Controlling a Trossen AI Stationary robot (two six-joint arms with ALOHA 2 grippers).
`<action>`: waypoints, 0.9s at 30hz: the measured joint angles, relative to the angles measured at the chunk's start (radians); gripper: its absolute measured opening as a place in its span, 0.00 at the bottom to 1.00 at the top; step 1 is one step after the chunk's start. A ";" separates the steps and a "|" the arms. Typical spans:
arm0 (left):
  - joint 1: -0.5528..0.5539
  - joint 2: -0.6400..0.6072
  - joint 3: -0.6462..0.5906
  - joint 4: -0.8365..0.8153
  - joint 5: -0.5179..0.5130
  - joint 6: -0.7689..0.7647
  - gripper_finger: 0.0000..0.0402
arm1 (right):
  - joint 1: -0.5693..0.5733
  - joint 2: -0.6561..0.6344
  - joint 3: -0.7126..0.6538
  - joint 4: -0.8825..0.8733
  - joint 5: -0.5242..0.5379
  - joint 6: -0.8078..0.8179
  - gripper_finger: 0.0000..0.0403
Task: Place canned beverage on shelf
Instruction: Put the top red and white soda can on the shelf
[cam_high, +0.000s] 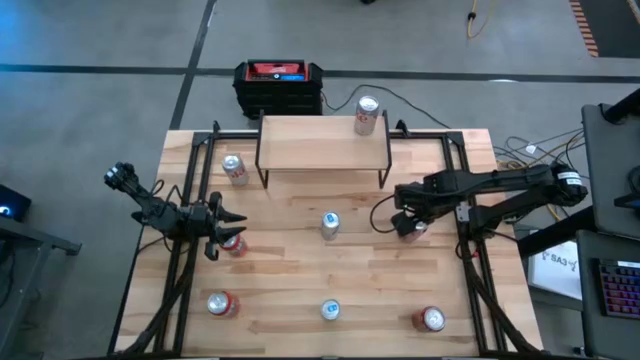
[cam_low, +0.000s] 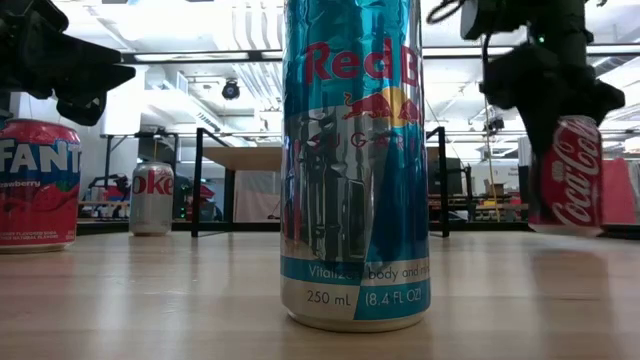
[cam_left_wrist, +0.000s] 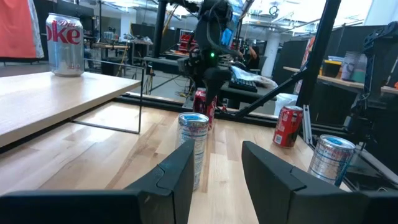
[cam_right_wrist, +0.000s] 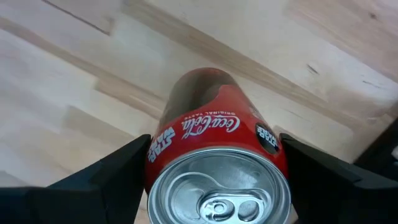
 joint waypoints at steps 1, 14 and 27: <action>0.000 0.000 0.000 0.000 0.000 0.000 0.29 | 0.000 0.001 0.014 -0.002 0.000 0.000 0.76; 0.000 0.000 0.000 0.000 0.000 0.000 0.29 | 0.001 0.131 0.303 -0.116 0.074 -0.042 0.77; 0.000 0.000 0.000 0.000 0.000 0.000 0.29 | -0.023 0.415 0.811 -0.307 0.224 -0.308 0.77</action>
